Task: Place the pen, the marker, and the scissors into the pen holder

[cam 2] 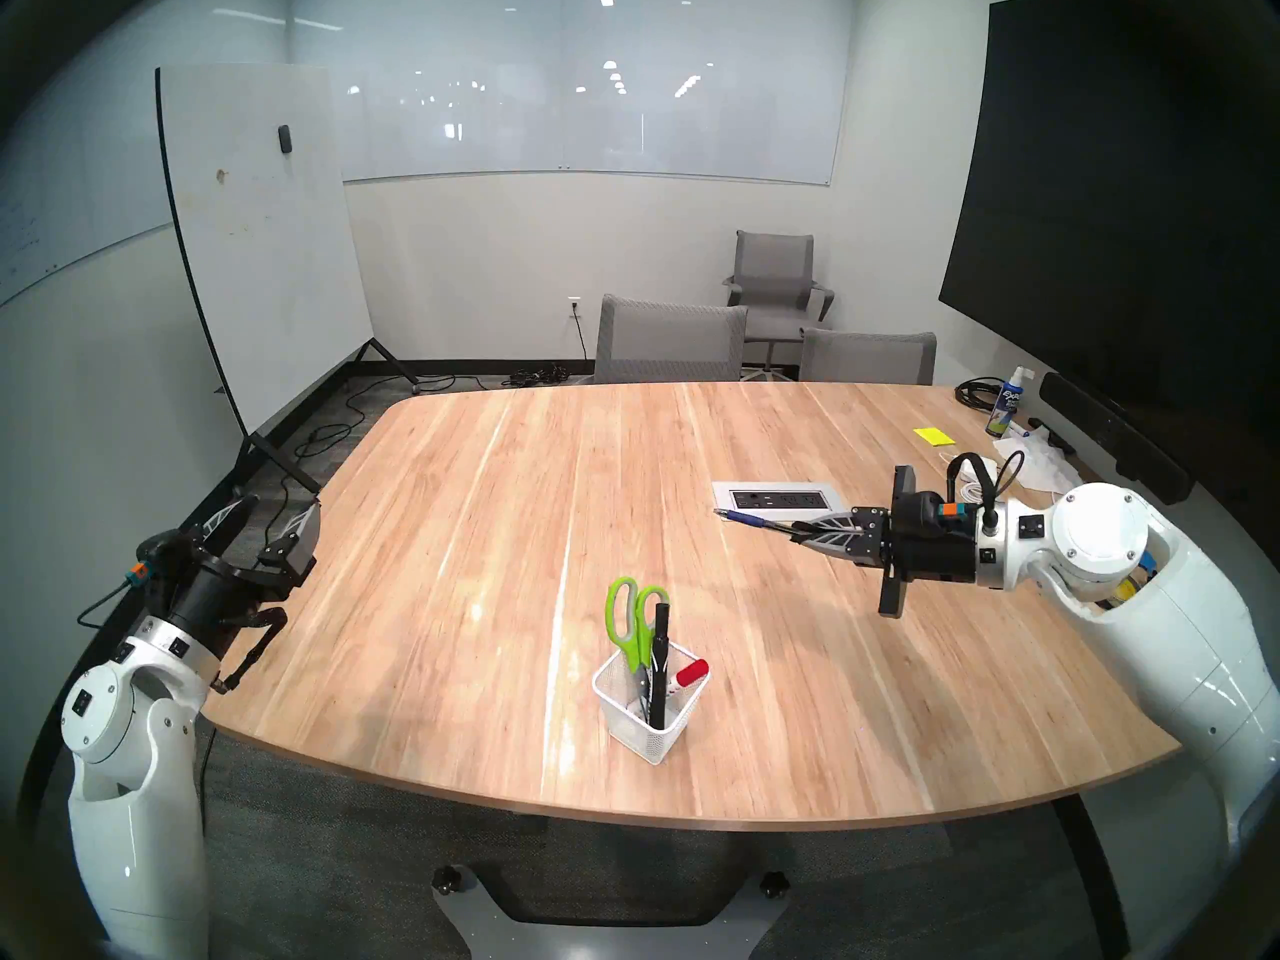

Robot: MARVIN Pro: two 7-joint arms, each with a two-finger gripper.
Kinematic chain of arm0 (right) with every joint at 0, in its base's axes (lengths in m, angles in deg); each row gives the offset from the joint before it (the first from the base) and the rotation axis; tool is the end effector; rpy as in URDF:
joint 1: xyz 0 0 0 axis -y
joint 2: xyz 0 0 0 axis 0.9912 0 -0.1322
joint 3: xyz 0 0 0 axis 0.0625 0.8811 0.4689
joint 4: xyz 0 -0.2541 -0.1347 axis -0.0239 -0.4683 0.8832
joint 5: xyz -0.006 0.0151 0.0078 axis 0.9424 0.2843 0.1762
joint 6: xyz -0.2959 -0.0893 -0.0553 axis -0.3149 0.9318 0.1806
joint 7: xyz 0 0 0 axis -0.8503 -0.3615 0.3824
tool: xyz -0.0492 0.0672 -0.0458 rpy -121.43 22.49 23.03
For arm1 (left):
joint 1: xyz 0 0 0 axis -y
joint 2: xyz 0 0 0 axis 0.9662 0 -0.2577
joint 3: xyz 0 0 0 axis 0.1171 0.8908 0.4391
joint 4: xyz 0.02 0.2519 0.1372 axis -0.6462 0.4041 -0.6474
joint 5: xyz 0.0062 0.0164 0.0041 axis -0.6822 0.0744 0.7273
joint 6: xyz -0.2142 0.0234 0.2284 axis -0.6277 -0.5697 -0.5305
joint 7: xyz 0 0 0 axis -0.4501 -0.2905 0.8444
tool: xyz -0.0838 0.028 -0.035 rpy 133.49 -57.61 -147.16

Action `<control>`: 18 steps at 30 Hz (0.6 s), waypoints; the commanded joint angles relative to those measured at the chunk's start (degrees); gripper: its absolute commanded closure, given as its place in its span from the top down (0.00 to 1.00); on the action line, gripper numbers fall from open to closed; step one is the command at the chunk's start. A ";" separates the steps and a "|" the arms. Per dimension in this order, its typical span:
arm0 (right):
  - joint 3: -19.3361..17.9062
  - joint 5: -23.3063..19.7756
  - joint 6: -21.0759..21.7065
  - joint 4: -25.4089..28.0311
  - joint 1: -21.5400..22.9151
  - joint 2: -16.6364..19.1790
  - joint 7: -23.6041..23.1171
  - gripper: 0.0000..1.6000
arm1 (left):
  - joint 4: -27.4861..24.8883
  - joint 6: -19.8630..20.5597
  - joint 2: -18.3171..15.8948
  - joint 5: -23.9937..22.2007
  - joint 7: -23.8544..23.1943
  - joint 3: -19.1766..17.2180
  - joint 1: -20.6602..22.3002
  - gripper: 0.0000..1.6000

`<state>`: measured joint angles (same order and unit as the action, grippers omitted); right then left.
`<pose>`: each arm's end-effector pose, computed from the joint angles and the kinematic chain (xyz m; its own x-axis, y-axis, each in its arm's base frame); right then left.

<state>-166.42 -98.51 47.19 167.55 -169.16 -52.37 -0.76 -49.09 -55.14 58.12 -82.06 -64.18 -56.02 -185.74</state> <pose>0.3858 -0.1406 -0.1475 -0.3313 0.6019 0.7266 0.7792 -0.2597 0.5704 0.2906 0.1408 -0.1948 -0.1467 0.1069 0.9834 -0.1496 -0.9851 0.0848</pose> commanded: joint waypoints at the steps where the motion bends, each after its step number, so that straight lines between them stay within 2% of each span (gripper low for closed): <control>1: -0.61 -0.12 -0.04 0.27 0.77 0.17 0.14 0.00 | -1.26 -0.07 0.09 0.02 0.06 0.12 0.06 1.00; 18: -0.61 -0.12 -0.04 0.27 0.77 0.17 0.14 0.00 | -1.26 -0.06 0.10 0.02 0.06 0.12 0.06 1.00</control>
<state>-166.42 -98.51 47.19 167.55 -169.16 -52.37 -0.76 -49.09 -55.14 58.12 -82.06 -64.18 -56.02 -185.74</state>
